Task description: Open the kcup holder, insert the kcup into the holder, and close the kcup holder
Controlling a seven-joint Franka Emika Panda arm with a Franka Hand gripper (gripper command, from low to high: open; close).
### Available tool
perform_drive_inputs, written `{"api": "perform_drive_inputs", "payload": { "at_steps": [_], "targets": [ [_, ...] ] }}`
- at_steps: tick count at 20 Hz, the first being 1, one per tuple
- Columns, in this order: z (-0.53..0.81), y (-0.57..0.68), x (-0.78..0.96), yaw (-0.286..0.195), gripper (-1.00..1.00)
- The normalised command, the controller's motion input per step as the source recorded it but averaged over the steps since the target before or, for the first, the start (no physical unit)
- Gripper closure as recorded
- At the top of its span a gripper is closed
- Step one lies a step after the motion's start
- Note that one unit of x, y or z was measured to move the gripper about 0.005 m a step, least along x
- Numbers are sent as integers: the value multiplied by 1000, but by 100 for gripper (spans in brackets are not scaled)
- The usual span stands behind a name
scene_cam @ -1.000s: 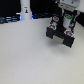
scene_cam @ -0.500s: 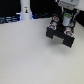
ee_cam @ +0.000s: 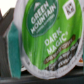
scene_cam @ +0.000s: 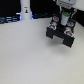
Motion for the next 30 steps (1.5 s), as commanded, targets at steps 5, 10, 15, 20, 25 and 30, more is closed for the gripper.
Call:
{"api": "perform_drive_inputs", "payload": {
  "at_steps": [5,10,15,20,25,30],
  "targets": [
    [-55,-117,-126,-5,100],
    [22,-192,-298,-36,100],
    [5,-258,-240,-54,100],
    [0,-237,-187,-35,100],
    [0,-270,-202,-48,100],
    [0,-343,-352,-56,100]
  ]
}}
